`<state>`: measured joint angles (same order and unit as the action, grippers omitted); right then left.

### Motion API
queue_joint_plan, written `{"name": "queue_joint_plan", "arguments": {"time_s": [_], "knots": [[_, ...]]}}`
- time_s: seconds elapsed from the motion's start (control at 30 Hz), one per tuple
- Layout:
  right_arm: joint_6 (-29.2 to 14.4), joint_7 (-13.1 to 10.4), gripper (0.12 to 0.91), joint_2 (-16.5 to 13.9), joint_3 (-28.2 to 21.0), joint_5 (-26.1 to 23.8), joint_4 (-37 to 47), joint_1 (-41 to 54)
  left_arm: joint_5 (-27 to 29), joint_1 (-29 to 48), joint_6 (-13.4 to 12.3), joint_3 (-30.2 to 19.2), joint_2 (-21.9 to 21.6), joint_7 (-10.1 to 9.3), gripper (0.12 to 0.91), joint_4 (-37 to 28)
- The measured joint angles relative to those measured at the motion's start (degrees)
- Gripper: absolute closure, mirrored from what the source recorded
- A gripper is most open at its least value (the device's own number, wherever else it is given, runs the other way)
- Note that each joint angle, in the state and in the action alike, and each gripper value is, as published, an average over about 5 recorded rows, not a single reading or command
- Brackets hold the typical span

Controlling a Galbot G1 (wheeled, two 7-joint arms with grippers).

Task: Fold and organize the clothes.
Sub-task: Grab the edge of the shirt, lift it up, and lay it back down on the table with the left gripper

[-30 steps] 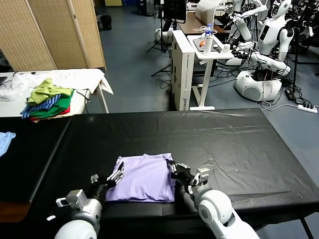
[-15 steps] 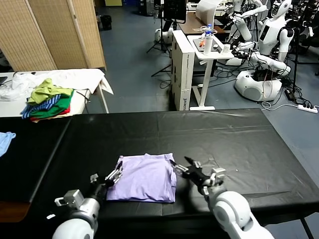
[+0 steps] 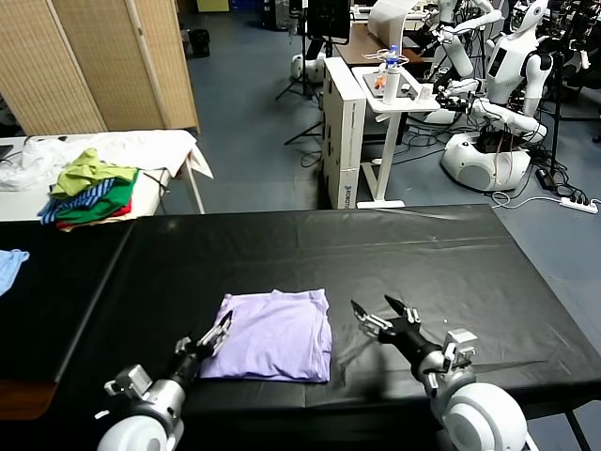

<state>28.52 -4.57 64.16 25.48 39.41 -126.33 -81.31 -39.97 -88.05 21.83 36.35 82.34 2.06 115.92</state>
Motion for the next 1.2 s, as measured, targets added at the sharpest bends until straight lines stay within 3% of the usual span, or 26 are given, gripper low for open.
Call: {"name": "queue_joint_plan", "arguments": {"time_s": [0.47,0.57,0.7,0.93,1.03,1.2], "knots": [[0.01,-0.15,0.118,0.33,0.09,-0.31,-0.72,-0.9,-4.88,-0.16,0.71,0.17,0.76,0.41,0.126,-1.42],[0.0,-0.17,0.118,0.43,0.13,-0.36,-0.82,-0.97,-7.25,0.14,1.39,0.72,0.81,0.13,0.171,-1.88],[-0.03,-0.21,0.118,0.84,-0.1,-0.65,-0.82,-1.06,-9.7,0.03,2.44,1.24,0.82,-0.18,0.376,-2.07],[-0.19,-0.29,0.118,1.57,-0.58,-1.28,-0.82,-1.15,-9.71,-0.14,2.62,1.19,1.12,-0.65,0.804,-1.76],[-0.33,-0.29,0.118,1.85,-0.71,-1.75,-0.81,-1.36,-8.54,-0.23,2.44,1.01,1.2,-1.76,0.862,-0.85],[-0.58,-0.22,0.118,2.19,-1.1,-2.69,-0.69,-1.7,-2.24,-0.65,1.75,0.94,0.59,-3.81,0.858,1.6]]}}
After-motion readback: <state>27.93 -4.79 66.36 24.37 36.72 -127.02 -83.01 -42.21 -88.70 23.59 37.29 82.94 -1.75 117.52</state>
